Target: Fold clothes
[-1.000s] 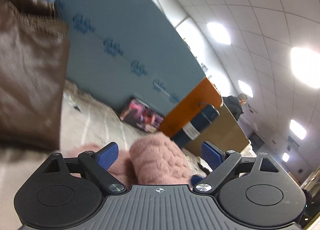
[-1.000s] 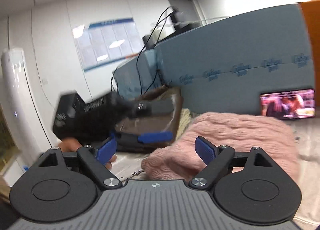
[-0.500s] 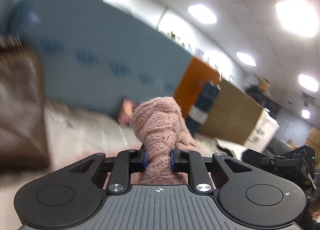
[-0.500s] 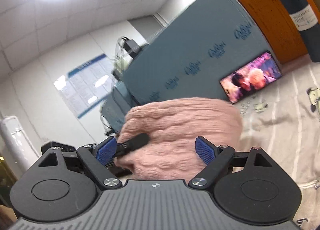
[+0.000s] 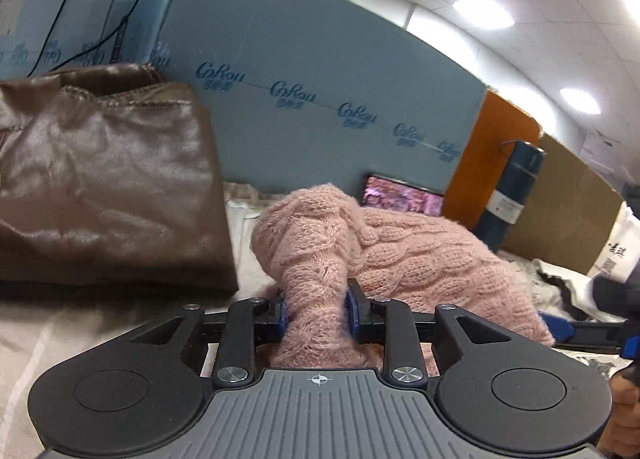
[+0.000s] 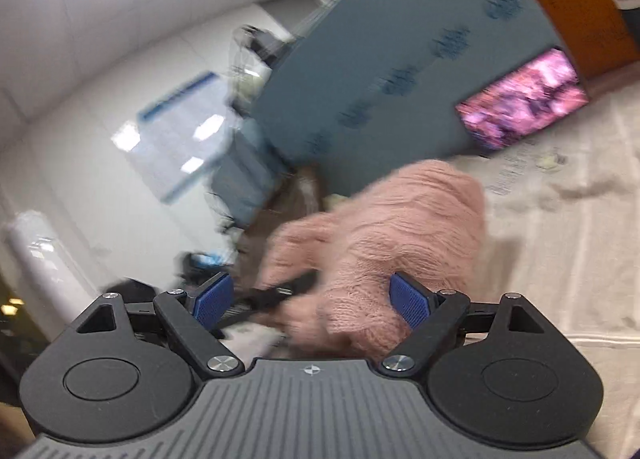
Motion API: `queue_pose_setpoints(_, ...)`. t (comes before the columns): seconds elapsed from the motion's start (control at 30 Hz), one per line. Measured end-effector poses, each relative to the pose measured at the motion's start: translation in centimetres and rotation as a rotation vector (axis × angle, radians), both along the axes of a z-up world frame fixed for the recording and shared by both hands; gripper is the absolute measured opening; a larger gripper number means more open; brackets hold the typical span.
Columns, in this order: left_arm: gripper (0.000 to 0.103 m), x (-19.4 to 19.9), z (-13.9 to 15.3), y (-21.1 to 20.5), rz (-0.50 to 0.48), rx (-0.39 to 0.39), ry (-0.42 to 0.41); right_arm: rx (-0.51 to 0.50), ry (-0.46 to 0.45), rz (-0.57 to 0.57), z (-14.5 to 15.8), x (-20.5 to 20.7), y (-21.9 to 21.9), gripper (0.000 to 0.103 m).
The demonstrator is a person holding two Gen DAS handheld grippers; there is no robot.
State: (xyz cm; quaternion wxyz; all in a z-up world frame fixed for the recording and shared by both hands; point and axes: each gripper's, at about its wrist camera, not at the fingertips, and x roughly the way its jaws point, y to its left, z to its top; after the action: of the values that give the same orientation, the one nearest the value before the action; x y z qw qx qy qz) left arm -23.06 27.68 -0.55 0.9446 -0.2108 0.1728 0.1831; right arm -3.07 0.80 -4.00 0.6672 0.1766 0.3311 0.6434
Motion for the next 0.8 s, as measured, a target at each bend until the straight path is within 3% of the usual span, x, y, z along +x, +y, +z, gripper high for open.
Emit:
queue_pose_setpoints(0.1,0.033,0.0,-0.3,0.2,0.001,-0.019,0.003,-0.077,0.029,-0.034,-1.4,0.5,0.8,0.084)
queue_pose_setpoints(0.2,0.04,0.0,-0.3,0.0,0.004,-0.01,0.011,-0.071,0.019,-0.037,-1.5,0.4,0.7,0.084)
queue_pose_setpoints(0.37,0.081,-1.7,-0.1,1.0,0.077,-0.112,-0.071,0.003,0.012,-0.079,-1.0,0.1,-0.6,0.085)
queue_pose_setpoints(0.47,0.09,-3.4,0.1,2.0,0.133,-0.259,-0.135,0.021,0.007,-0.159,-0.9,0.4,-1.7,0.086)
queue_pose_setpoints(0.6,0.093,-4.2,-0.7,2.6,0.148,-0.442,-0.152,-0.021,0.068,-0.201,-1.9,1.3,-1.5,0.088)
queue_pose_setpoints(0.8,0.095,-1.8,-1.3,2.6,0.092,-0.485,-0.11,-0.056,0.143,-0.163,-2.9,1.8,-0.7,0.089)
